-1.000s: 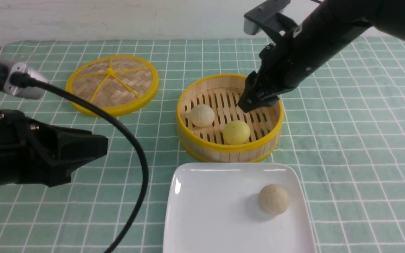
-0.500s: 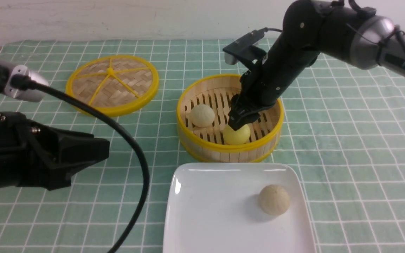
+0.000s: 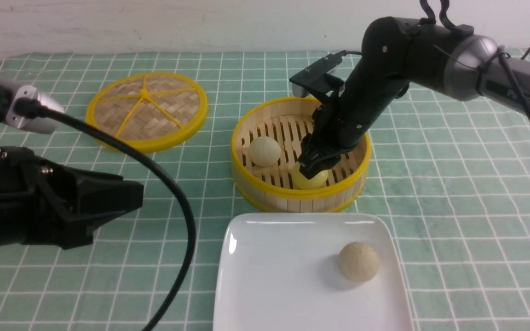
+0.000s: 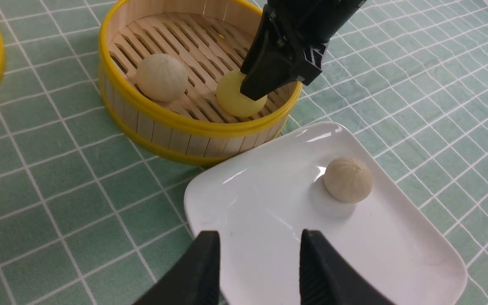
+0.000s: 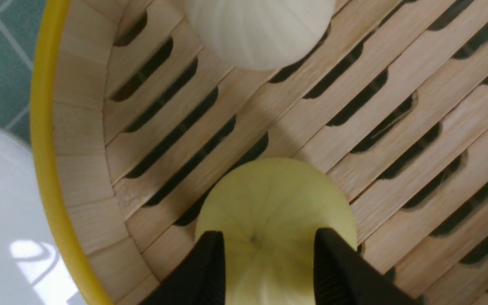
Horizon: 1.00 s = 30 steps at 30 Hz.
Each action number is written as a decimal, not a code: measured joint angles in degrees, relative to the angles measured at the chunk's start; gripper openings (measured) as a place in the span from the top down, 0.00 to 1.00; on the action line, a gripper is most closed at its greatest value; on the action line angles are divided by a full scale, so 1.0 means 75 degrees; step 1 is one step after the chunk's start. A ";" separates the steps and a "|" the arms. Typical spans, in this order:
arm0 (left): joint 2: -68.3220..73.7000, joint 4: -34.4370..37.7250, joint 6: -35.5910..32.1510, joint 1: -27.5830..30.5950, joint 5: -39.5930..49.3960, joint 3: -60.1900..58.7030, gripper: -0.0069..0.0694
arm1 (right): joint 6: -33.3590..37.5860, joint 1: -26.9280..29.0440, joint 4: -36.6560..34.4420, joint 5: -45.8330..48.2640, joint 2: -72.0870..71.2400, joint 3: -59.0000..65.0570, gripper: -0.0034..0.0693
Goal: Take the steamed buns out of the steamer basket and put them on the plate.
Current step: Use the right arm to grab the steamed stuffed bun that is closest to it, then use the right arm to put the steamed stuffed bun into the plate
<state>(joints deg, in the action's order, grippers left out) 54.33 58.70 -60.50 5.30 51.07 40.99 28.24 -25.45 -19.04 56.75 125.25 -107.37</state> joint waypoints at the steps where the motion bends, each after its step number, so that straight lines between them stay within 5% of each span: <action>1: 0.0000 0.0000 0.0000 0.0000 0.0000 0.0000 0.53 | 0.0000 0.0000 0.0000 -0.0038 0.0059 -0.0017 0.59; 10: 0.0000 0.0000 0.0000 0.0000 0.0000 0.0000 0.53 | 0.0000 0.0000 -0.0169 -0.0197 0.0275 -0.0335 0.94; 20: 0.0000 -0.0022 0.0000 0.0000 0.0000 0.0000 0.53 | -0.0095 0.0000 -0.0170 0.1746 -0.0649 -0.1897 0.94; 30: 0.0000 -0.0031 0.0000 0.0000 -0.0229 0.0000 0.53 | -0.1218 0.0000 -0.0138 0.2039 -0.2239 -0.2158 0.93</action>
<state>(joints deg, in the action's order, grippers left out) 54.33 58.47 -60.50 5.30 49.35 40.99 19.10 -25.45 -20.08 72.04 108.46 -123.55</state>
